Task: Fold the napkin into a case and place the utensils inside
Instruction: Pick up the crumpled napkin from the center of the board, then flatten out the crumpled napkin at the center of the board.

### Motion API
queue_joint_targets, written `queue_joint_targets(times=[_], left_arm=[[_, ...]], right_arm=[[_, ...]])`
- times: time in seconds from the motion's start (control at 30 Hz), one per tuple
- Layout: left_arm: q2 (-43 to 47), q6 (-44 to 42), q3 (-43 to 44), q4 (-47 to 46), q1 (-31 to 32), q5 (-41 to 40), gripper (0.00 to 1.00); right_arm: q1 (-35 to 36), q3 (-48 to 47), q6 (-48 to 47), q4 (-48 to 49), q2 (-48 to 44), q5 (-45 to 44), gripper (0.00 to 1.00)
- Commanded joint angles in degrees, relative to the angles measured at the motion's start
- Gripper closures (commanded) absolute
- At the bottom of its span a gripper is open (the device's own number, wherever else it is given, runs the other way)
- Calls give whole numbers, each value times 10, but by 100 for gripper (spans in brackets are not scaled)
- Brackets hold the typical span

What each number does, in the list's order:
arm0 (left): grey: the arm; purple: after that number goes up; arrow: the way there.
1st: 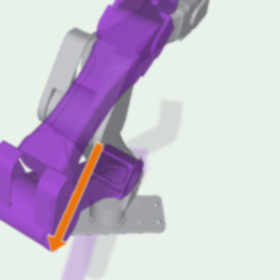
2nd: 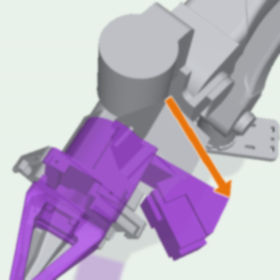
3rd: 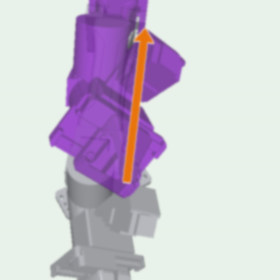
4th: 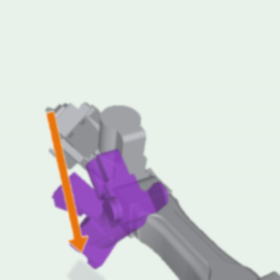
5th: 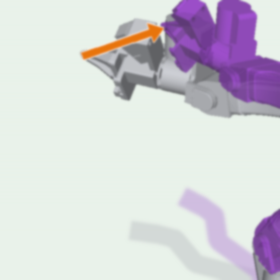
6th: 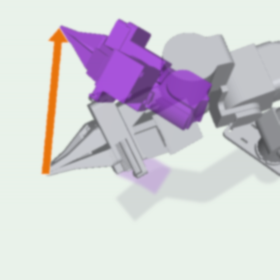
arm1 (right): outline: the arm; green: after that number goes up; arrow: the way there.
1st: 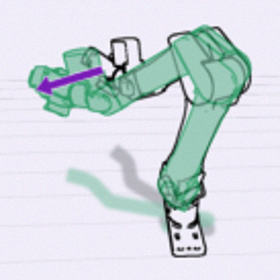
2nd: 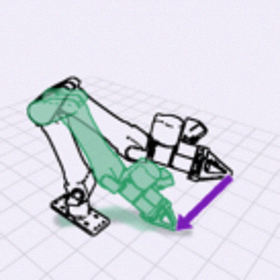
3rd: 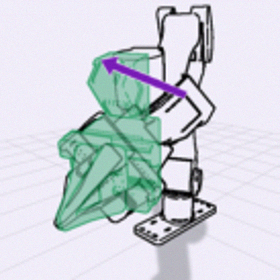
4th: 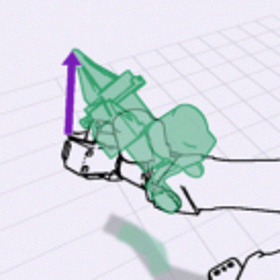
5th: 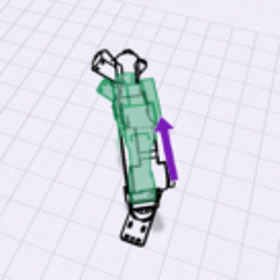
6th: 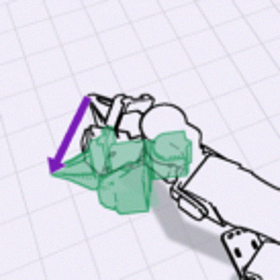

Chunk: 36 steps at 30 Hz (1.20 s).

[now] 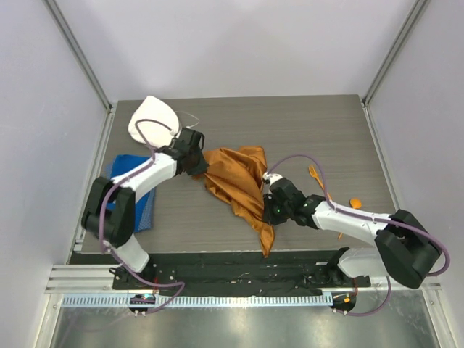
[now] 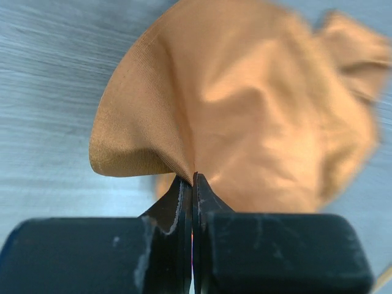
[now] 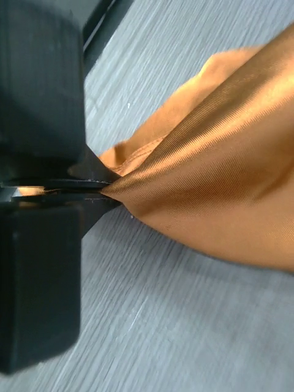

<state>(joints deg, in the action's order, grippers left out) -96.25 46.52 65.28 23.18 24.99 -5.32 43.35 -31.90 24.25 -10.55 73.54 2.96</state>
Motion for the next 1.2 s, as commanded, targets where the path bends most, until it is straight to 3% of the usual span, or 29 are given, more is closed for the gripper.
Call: queue_joint_targets(times=[0.0, 0.13, 0.33, 0.57, 0.7, 0.77, 0.8, 0.9, 1.0, 1.1, 1.17], left_arm=[[131, -39, 7, 7, -4, 0, 100], [233, -76, 49, 31, -4, 9, 100], [387, -133, 90, 9, -4, 121, 100], [575, -147, 88, -122, -4, 254, 100], [610, -134, 97, -138, -4, 247, 100], [603, -123, 93, -141, -4, 236, 100], [599, -120, 82, -142, -4, 226, 100], [566, -100, 67, -114, -4, 119, 100], [499, -77, 65, -42, -4, -33, 100], [400, -51, 75, 18, -5, -128, 100], [327, -48, 77, 23, -5, -148, 100]], right_arm=[[3, -91, -37, -82, -56, -57, 99], [5, -177, -69, -188, -131, -89, 99], [6, -329, -132, -250, -247, -40, 99], [6, -445, -164, -255, -336, 129, 99], [6, -439, -137, -228, -366, 89, 99], [6, -419, -125, -208, -376, 42, 99], [6, -411, -120, -205, -376, -26, 99], [6, -382, -112, -204, -355, -235, 99], [5, -369, -156, -191, -275, -339, 99], [-26, -353, -196, -130, -178, -332, 99], [-81, -347, -178, -100, -102, -223, 99]])
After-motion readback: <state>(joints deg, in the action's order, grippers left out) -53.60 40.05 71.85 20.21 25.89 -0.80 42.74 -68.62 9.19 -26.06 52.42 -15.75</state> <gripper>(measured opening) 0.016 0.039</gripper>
